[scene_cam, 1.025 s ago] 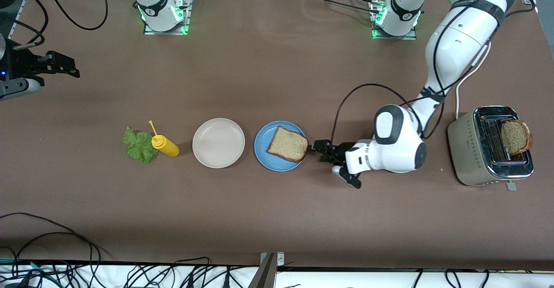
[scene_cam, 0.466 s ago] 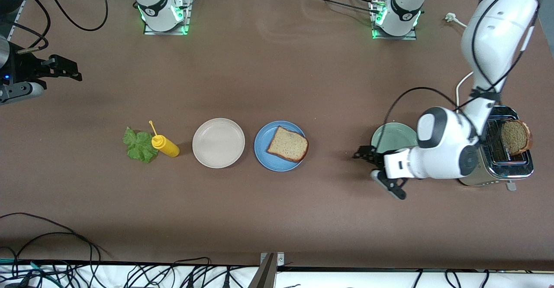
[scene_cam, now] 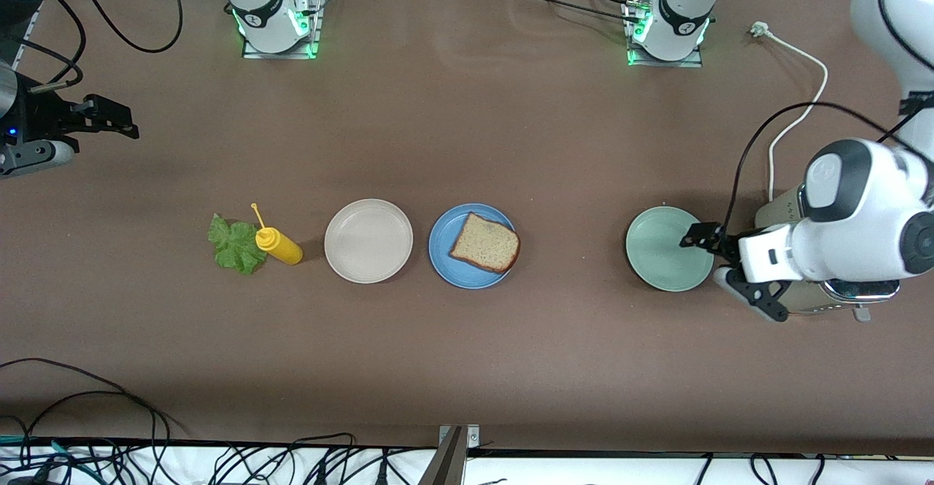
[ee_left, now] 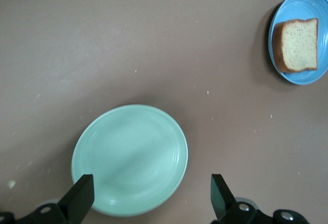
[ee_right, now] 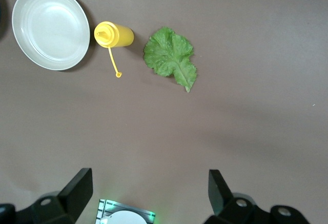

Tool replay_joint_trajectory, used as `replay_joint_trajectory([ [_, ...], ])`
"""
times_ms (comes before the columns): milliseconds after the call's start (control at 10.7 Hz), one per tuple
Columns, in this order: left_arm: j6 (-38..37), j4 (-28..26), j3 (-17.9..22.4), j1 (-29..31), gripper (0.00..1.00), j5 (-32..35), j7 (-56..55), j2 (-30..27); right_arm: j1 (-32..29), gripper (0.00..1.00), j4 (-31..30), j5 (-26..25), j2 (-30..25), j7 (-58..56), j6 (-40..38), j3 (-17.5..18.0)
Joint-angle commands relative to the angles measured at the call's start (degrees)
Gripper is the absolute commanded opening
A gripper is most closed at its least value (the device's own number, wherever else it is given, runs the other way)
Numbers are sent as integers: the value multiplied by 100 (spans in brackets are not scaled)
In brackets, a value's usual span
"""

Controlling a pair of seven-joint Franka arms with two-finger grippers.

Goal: Make sandwich in blue plate with both arms
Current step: 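Withdraw the left gripper toward the toaster while the right gripper reaches out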

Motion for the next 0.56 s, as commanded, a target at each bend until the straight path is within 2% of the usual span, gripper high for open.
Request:
replay_joint_trajectory([
  [0,-362,-423,337,-202,100,317,-381,-1123,-43,100,79,152,71,63,-10,-50],
  [93,-450,-450,511,-316,100,467,-383,-1413,-52,100,79,222,132,37,-10,-50],
  [186,-451,-407,1035,-753,100,703,-392,-1590,-69,100,79,275,185,11,-1,-68],
  [280,-442,-406,1850,-1331,100,705,-436,-1801,-156,100,79,397,255,-16,51,-77],
  [373,-434,-397,2397,-1694,100,618,-419,-1951,-227,100,79,425,343,-16,52,-77],
  [466,-442,-406,2664,-1993,100,618,-436,-2161,-254,100,79,442,405,-51,86,-77],
])
